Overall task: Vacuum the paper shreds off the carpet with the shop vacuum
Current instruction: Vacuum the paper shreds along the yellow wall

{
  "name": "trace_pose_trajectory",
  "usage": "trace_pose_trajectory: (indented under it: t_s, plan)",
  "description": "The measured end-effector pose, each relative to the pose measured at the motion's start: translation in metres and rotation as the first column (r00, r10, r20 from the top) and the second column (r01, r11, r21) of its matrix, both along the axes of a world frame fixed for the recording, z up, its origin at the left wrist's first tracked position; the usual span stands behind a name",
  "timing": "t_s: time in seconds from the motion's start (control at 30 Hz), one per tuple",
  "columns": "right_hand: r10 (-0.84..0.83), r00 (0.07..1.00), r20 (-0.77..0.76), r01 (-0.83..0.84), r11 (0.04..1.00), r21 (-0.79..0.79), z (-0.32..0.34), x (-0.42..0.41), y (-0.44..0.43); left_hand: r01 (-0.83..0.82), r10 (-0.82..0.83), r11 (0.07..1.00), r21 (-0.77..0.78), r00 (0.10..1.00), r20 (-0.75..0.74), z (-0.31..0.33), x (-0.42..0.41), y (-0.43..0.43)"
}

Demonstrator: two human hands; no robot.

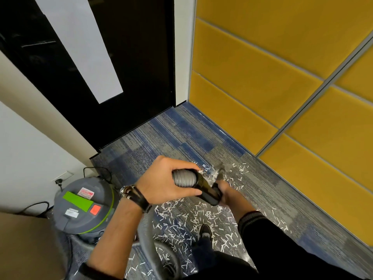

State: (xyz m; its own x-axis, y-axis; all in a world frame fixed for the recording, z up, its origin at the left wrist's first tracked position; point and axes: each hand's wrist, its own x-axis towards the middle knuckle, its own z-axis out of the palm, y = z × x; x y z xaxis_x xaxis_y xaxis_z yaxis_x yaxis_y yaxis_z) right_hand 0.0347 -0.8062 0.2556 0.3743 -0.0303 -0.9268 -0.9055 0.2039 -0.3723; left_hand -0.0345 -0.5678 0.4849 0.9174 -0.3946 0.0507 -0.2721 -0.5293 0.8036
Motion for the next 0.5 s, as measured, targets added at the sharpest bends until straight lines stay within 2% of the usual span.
trace_pose_trajectory:
  t_s: [0.17,0.3,0.4,0.5]
  plan:
    - [0.054,0.998,0.033,-0.055,0.997,0.044,-0.024,0.009,-0.001,-0.022,0.02,0.997,-0.073,0.999,-0.034,-0.002,0.006,0.008]
    - [0.002,1.0,0.0,-0.002,0.999,-0.042,-0.013,-0.007,-0.034,-0.001,-0.007,0.997,-0.079,0.996,-0.094,-0.009,0.012,-0.007]
    - [0.081,0.996,-0.037,-0.084,0.989,-0.118,-0.003,-0.013,-0.063,0.031,-0.038,0.996,-0.082,0.995,-0.092,-0.016,0.008,-0.025]
    - [0.129,0.992,0.003,-0.127,0.984,-0.127,0.013,0.006,-0.083,0.005,-0.011,0.994,-0.113,0.999,-0.046,-0.01,0.01,-0.039]
